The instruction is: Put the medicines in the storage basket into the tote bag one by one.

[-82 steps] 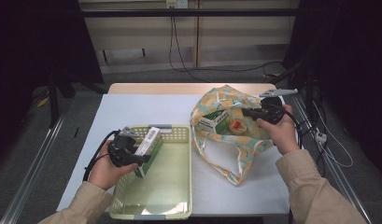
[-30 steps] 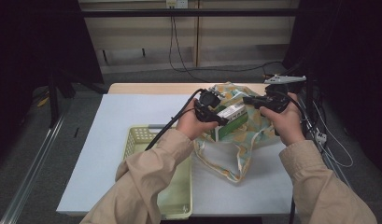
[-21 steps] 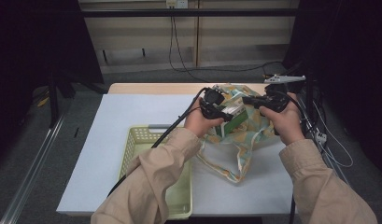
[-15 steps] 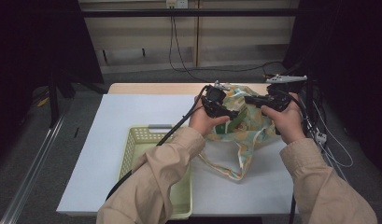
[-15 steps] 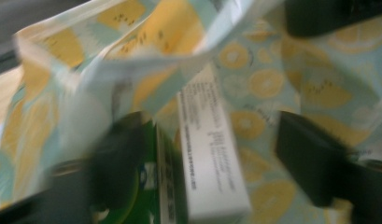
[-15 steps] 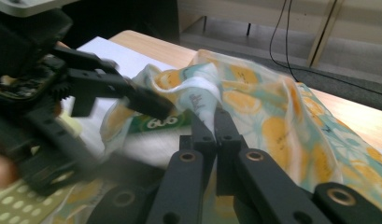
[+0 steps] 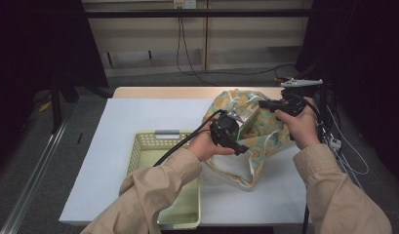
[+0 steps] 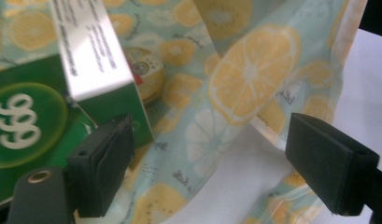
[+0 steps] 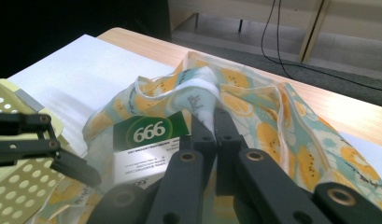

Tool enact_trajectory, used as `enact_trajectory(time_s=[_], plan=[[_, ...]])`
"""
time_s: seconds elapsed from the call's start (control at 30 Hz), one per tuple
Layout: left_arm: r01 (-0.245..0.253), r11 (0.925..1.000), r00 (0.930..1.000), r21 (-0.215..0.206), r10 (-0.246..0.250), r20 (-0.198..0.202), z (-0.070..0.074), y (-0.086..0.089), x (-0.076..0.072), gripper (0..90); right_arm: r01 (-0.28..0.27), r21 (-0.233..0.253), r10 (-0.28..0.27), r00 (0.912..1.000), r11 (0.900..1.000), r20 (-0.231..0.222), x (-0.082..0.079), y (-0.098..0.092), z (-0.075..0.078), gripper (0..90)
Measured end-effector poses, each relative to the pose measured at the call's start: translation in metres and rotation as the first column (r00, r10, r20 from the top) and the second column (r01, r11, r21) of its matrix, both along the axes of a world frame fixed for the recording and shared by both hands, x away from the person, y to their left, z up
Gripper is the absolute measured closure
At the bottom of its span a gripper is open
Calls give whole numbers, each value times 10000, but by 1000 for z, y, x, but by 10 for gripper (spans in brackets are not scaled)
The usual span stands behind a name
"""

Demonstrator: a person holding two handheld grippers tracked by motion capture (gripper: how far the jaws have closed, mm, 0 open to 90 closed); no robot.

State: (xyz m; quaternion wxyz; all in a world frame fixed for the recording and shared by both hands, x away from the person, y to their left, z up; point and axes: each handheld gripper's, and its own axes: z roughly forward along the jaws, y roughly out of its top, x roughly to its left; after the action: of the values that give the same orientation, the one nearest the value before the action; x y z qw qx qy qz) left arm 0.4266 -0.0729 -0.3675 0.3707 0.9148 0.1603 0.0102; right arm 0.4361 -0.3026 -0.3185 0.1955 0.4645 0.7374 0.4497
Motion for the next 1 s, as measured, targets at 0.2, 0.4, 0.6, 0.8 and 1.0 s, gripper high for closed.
enact_trajectory(time_s=[0.2, 0.4, 0.6, 0.8, 1.0], plan=[[138, 9979, 9996, 640, -152, 217, -15, -4, 2, 318, 54, -36, -54, 10000, 10000, 3, 1, -1, 2, 900], [-144, 9984, 9999, 554, 148, -69, -16, -2, 8, 808, -8, -26, 8, 10000, 10000, 0, 1, 0, 3, 900], [-821, 9966, 9962, -52, 822, 290, 21, 10, 20, 900, 82, 7, -82, 10000, 10000, 33, 0, -6, 6, 900], [-1704, 9742, 9787, -1483, 1848, 894, 76, 28, 34, 900, 168, -68, -168, 9998, 9998, 120, 0, -13, 16, 900], [-1740, 9541, 9611, -2439, 2185, 1689, 128, 36, 38, 900, 146, -104, -143, 9994, 9998, 315, 2, -15, 32, 900]])
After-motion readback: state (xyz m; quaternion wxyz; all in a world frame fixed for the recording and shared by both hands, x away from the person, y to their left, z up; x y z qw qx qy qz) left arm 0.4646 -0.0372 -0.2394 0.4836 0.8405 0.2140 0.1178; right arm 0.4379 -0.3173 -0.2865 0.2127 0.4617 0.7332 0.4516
